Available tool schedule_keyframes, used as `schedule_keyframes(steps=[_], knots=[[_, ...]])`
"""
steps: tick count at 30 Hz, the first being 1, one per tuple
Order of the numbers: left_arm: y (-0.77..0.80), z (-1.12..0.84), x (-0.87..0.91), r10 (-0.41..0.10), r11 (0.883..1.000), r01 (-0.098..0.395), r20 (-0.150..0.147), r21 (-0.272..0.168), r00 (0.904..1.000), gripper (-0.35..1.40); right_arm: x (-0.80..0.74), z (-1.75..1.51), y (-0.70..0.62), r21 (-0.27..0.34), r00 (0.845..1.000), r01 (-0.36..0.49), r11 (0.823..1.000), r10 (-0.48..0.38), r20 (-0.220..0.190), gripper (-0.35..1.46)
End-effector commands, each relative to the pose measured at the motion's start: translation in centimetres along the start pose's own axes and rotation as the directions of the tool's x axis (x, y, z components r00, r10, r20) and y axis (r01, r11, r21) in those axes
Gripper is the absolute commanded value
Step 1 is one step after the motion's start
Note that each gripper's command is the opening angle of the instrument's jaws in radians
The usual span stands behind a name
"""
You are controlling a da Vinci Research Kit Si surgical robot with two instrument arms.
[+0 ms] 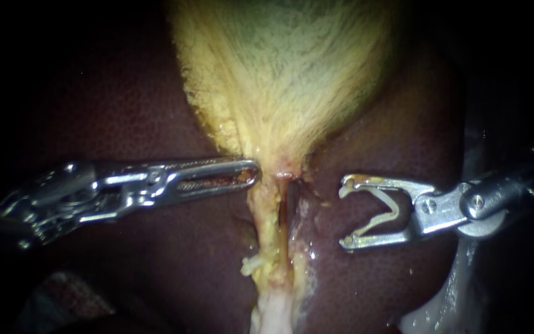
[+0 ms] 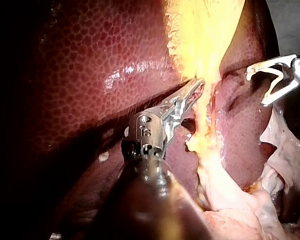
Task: Clipping second clip left tube
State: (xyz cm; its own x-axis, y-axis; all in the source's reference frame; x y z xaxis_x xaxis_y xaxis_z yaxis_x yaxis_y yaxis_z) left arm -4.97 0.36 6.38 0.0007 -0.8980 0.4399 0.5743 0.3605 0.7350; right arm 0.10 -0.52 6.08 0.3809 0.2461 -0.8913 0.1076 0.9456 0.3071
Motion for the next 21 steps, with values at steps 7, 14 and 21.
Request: schedule_keyframes(steps=[7, 14, 21], knots=[[0.0, -0.02, -0.01, 0.0, 1.0, 0.0, 0.0, 0.001, 1.0, -0.35, 0.04, 0.04, -0.04, 0.0, 1.0, 0.0, 1.0, 0.0, 0.0, 0.59], [-0.03, -0.24, -0.08, -0.005, 1.0, 0.005, 0.005, 0.019, 1.0, -0.35, 0.13, 0.18, -0.17, 0.011, 0.996, -0.089, 0.996, 0.089, -0.003, 0.58], [0.03, -0.55, -0.12, -0.006, 1.0, 0.006, 0.014, 0.005, 0.9999, -0.35, 0.24, 0.44, -0.22, 0.009, 0.992, -0.129, 0.992, 0.129, -0.003, 0.57]])
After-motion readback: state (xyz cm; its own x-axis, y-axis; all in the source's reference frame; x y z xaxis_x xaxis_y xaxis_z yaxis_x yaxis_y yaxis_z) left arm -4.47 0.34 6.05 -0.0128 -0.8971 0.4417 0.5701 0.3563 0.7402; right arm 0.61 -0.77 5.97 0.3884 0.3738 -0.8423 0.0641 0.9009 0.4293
